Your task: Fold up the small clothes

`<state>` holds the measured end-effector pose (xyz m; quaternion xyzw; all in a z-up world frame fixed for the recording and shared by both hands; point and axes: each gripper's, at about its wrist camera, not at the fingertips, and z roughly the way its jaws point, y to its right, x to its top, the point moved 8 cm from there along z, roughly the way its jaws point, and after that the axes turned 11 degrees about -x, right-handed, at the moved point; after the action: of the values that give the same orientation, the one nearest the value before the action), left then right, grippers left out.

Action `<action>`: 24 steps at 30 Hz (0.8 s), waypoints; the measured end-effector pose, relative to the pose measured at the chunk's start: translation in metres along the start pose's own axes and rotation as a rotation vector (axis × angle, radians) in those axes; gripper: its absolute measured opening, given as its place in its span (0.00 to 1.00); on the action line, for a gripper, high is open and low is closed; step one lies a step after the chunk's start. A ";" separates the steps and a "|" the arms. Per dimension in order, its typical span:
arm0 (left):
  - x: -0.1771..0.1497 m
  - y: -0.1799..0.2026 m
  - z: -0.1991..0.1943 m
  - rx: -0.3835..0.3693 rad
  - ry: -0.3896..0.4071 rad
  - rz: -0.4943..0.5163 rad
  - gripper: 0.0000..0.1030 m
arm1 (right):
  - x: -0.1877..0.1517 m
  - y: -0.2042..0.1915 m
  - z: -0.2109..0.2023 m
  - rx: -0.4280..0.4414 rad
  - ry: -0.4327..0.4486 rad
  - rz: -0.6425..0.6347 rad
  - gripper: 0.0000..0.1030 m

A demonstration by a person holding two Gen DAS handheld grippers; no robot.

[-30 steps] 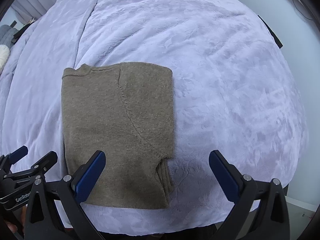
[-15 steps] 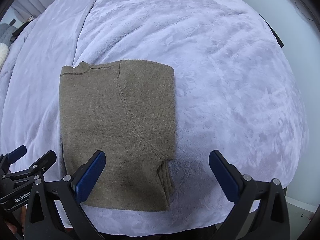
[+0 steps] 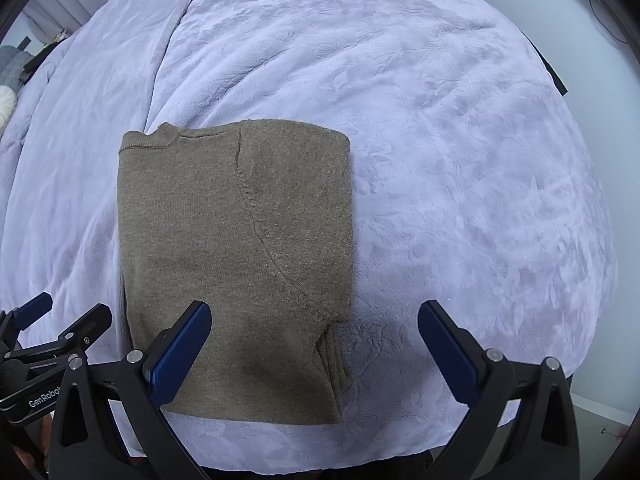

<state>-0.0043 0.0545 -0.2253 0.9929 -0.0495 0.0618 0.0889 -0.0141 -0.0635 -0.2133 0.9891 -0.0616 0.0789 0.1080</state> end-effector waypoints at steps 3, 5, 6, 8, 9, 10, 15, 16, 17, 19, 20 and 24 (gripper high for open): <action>0.000 -0.002 0.000 0.001 0.000 -0.001 1.00 | 0.000 0.000 0.000 0.000 -0.001 -0.001 1.00; 0.000 -0.003 -0.001 0.001 0.000 -0.003 1.00 | -0.001 -0.001 0.000 0.000 -0.002 -0.002 1.00; -0.001 -0.003 -0.001 0.001 0.001 -0.004 1.00 | -0.001 -0.001 0.000 0.000 -0.002 -0.002 1.00; -0.001 -0.003 -0.001 0.002 0.001 -0.005 1.00 | -0.001 -0.001 0.000 -0.001 -0.001 -0.002 1.00; -0.001 -0.003 -0.002 0.002 0.001 -0.004 1.00 | -0.001 -0.001 0.000 -0.001 0.000 -0.003 1.00; -0.001 -0.003 -0.002 0.001 0.001 -0.003 1.00 | -0.001 -0.002 0.000 -0.001 0.000 -0.002 1.00; -0.001 -0.004 -0.002 0.003 0.003 -0.003 1.00 | -0.001 -0.002 0.000 -0.002 -0.001 -0.002 1.00; -0.001 -0.004 -0.002 0.004 0.004 -0.004 1.00 | 0.000 -0.002 0.000 -0.002 0.000 -0.002 1.00; 0.000 -0.004 -0.003 0.004 0.005 -0.004 1.00 | -0.001 -0.002 0.000 -0.002 0.000 -0.003 1.00; -0.001 -0.005 -0.003 0.010 0.007 -0.008 1.00 | -0.001 -0.002 0.000 -0.002 0.000 -0.003 1.00; -0.001 -0.005 -0.003 0.010 0.008 -0.010 1.00 | -0.001 -0.002 0.000 -0.002 -0.001 -0.003 1.00; -0.001 -0.006 -0.004 0.015 0.010 -0.014 1.00 | -0.002 -0.005 0.001 -0.002 -0.004 -0.004 1.00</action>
<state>-0.0053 0.0610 -0.2229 0.9935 -0.0416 0.0666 0.0822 -0.0157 -0.0590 -0.2151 0.9893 -0.0599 0.0766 0.1090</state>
